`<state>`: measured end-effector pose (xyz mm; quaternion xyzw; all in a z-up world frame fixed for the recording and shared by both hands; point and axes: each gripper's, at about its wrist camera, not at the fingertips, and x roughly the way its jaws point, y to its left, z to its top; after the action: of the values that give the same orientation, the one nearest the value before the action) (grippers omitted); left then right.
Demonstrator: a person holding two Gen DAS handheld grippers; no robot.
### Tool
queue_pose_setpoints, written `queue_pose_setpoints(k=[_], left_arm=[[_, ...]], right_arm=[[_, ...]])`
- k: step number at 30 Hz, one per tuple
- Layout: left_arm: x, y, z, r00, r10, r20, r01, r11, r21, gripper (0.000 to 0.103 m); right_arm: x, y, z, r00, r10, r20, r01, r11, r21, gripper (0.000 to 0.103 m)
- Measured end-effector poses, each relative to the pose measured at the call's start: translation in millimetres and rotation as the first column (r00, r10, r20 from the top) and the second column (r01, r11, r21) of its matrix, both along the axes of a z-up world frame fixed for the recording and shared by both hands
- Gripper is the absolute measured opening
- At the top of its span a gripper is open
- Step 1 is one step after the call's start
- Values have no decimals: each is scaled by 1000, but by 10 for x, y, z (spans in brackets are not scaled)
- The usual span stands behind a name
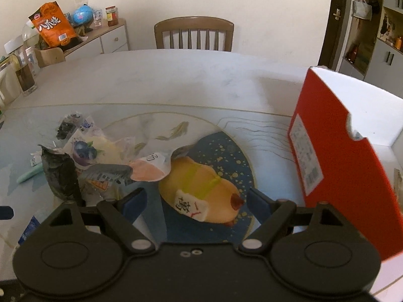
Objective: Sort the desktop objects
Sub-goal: 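Grasp the blue cracker packet with the left tool, then grasp the yellow bread roll with the right tool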
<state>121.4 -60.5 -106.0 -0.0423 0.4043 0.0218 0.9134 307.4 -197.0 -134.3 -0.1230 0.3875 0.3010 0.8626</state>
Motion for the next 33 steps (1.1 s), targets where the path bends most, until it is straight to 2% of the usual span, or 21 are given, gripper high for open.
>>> queue_pose_setpoints(k=[5, 8, 10, 18, 21, 25, 28, 33], left_arm=[[30, -18, -38, 1000, 6, -10, -6, 1000, -8, 91], [34, -18, -71, 1000, 11, -26, -11, 1000, -13, 82], [26, -18, -75, 999, 19, -28, -19, 1000, -2, 76], [3, -49, -89, 1000, 7, -25, -6, 999, 45, 68], [2, -63, -94, 1000, -3, -22, 4, 998, 65, 61], [3, -31, -84, 1000, -3, -11, 3, 998, 62, 42], [9, -8, -78, 1000, -4, -7, 5, 999, 51, 40], [20, 38, -64, 1000, -3, -4, 3, 1000, 18, 37]], right_arm=[[34, 34, -40, 1000, -3, -2, 3, 1000, -2, 87], [41, 41, -54, 1000, -3, -5, 3, 1000, -4, 87], [44, 42, -55, 1000, -2, -7, 2, 1000, -4, 87], [57, 66, -79, 1000, -2, -14, 2, 1000, -5, 86], [61, 68, -84, 1000, -9, -16, 9, 1000, -3, 85], [70, 55, -92, 999, -26, -24, 26, 1000, -2, 79], [75, 58, -105, 999, -32, -39, 32, 999, -23, 72], [59, 3, -81, 998, -46, -54, 45, 999, -18, 68]])
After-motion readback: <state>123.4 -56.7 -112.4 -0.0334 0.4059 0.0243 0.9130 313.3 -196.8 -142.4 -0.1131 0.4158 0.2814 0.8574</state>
